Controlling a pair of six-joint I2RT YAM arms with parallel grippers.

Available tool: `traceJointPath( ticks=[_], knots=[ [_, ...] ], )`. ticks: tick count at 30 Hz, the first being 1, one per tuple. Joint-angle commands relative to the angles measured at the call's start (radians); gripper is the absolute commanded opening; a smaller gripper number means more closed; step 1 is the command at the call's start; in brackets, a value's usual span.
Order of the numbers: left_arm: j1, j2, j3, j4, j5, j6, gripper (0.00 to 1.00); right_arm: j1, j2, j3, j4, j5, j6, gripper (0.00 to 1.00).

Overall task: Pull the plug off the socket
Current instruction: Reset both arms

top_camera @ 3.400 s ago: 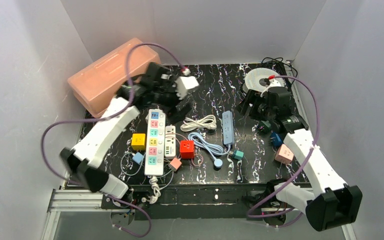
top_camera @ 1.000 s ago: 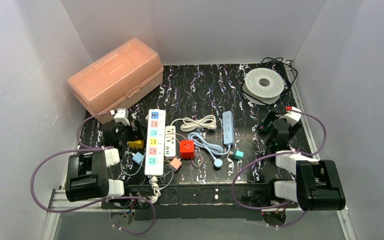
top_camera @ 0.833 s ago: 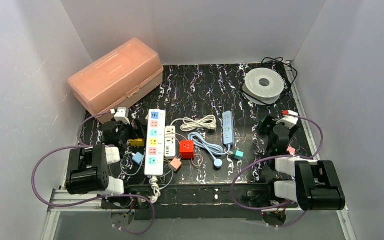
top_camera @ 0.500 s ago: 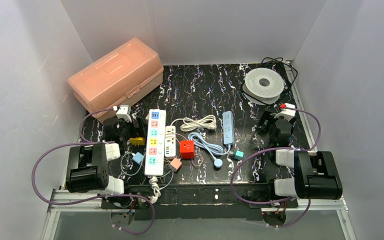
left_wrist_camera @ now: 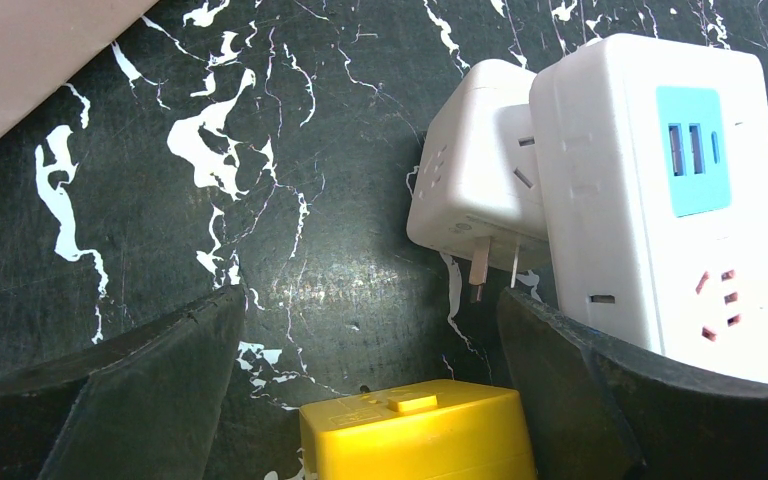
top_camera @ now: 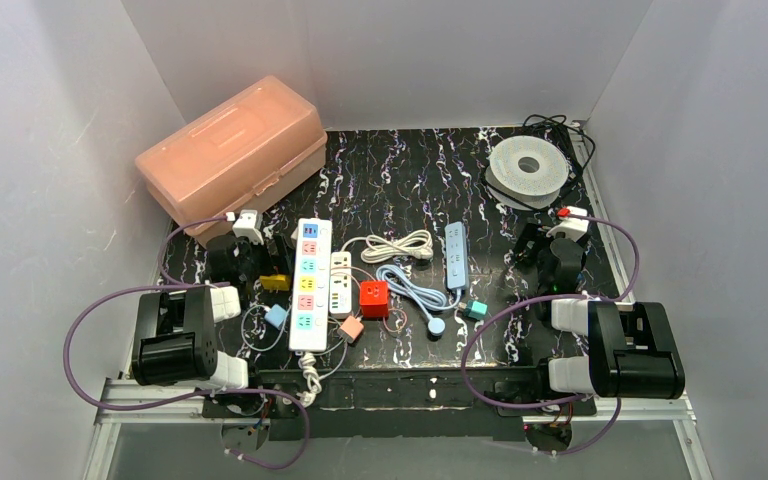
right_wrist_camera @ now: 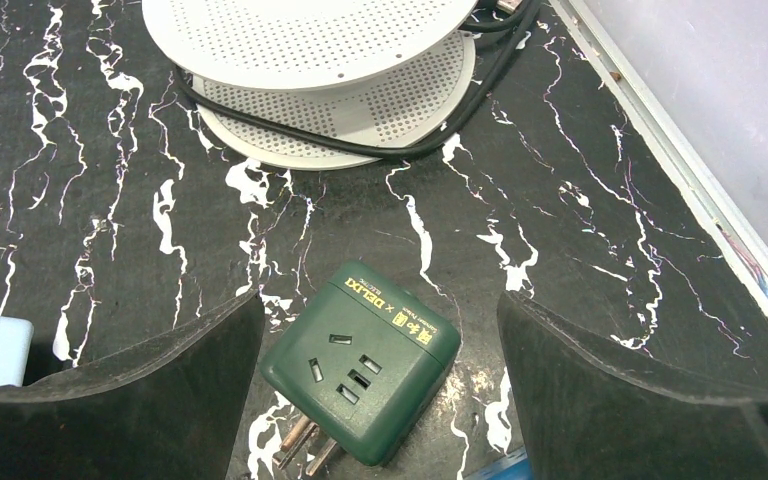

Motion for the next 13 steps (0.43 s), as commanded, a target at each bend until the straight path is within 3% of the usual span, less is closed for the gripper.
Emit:
traceJointPath(
  ticks=[1,13],
  knots=[
    [-0.014,0.058,-0.056,-0.216,-0.032,0.056,0.98,-0.002,-0.012,0.011,0.042,-0.002,-0.004,0.94],
    [-0.025,0.058,-0.050,-0.232,-0.047,0.064,0.98,-0.003,-0.012,0.011,0.042,-0.002,-0.005,0.94]
  ],
)
